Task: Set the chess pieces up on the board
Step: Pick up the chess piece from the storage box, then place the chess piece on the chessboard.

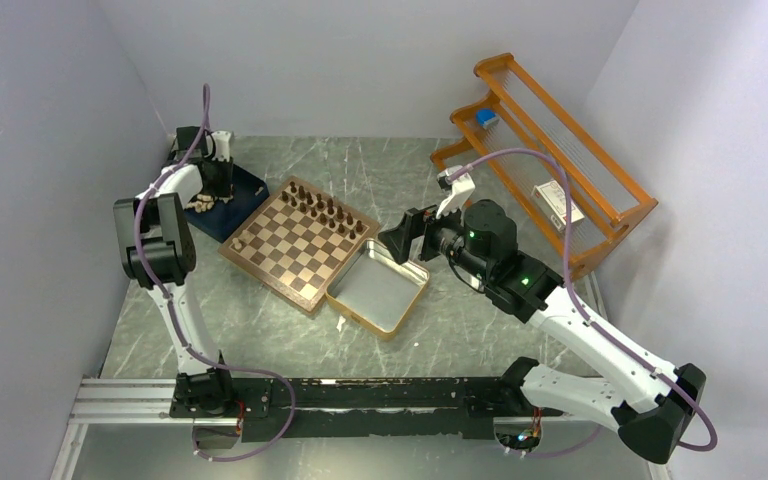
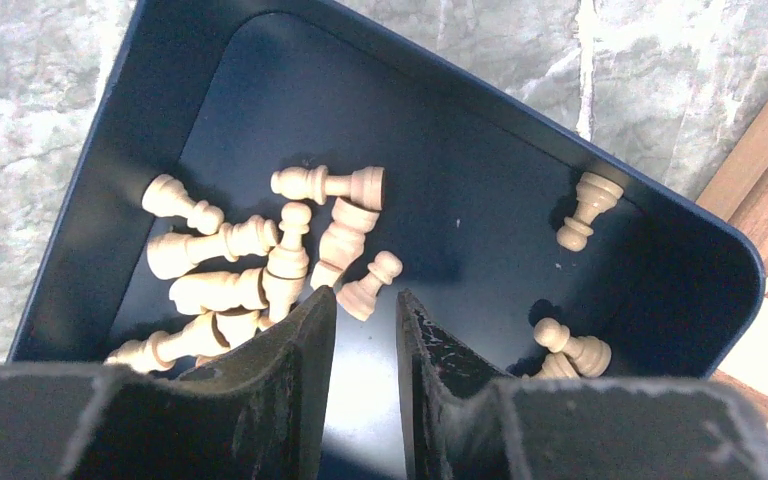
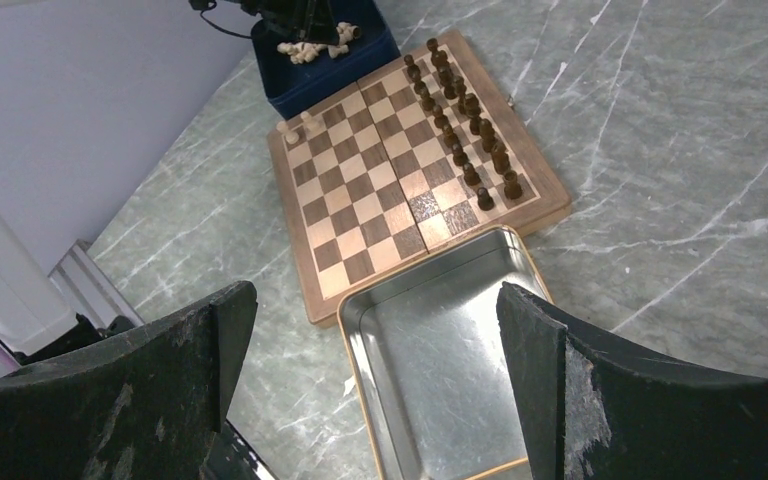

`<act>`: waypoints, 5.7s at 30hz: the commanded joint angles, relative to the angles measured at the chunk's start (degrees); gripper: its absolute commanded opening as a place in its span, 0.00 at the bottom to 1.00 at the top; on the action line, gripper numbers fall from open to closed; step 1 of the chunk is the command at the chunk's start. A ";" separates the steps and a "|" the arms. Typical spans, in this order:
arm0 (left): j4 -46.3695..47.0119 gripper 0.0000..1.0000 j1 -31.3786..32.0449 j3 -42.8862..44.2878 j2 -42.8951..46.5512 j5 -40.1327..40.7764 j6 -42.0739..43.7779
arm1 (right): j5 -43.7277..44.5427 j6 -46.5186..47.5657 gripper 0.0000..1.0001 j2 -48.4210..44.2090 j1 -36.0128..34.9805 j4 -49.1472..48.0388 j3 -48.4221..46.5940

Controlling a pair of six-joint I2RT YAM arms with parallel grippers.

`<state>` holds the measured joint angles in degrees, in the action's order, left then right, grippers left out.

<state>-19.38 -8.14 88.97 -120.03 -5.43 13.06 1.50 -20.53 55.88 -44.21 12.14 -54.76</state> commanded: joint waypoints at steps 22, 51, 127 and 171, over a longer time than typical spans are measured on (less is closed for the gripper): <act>-1.72 0.31 0.52 3.22 -4.99 -1.15 2.10 | -0.26 0.10 0.95 0.33 0.30 -2.56 -0.87; -5.10 0.25 1.54 2.01 -4.25 0.92 0.94 | -0.98 -0.47 0.95 -2.00 0.30 -2.74 -0.26; 6.39 0.19 34.63 -33.43 48.32 -24.06 3.86 | -42.21 -27.69 0.45 40.10 12.05 -15.71 -14.80; 7.77 0.18 37.14 -36.70 51.17 -15.29 4.58 | -41.86 -27.06 0.20 43.98 8.68 -15.06 -12.36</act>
<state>-13.98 28.71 51.86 -69.84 -23.57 18.22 -42.04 -50.57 99.26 -35.38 -7.84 -67.16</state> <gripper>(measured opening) 0.215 0.170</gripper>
